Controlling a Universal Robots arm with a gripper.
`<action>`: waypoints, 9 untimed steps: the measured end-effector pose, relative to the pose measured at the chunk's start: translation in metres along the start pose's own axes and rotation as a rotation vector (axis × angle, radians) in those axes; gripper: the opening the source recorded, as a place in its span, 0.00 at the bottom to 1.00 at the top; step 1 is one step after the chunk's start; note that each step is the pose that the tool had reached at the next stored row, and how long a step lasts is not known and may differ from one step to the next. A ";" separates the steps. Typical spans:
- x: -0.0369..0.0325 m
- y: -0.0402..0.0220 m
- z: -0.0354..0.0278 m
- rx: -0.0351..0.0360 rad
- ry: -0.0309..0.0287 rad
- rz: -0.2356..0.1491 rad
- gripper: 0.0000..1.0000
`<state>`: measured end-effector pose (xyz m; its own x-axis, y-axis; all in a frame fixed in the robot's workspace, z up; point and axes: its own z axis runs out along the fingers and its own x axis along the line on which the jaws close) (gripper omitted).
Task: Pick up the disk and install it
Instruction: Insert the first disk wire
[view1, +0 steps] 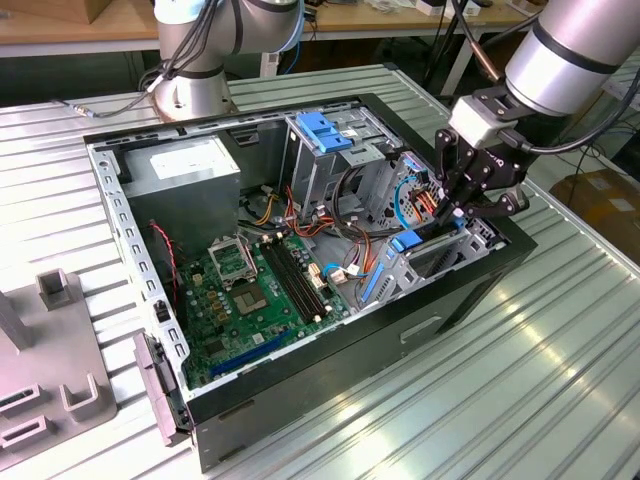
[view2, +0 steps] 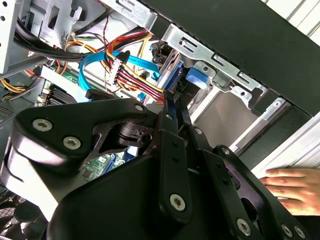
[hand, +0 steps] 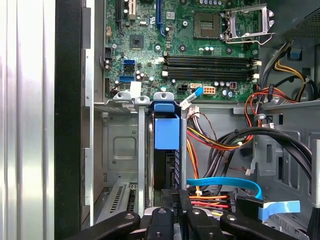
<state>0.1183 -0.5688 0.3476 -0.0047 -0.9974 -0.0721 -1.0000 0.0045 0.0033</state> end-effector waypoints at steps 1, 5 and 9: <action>0.0000 0.0000 0.0000 0.0000 0.0001 0.000 0.16; 0.0000 -0.0003 0.0004 0.0000 0.0013 0.000 0.16; 0.0000 -0.0007 0.0011 0.0000 0.0014 0.000 0.16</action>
<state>0.1189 -0.5688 0.3465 -0.0046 -0.9975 -0.0707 -1.0000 0.0044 0.0033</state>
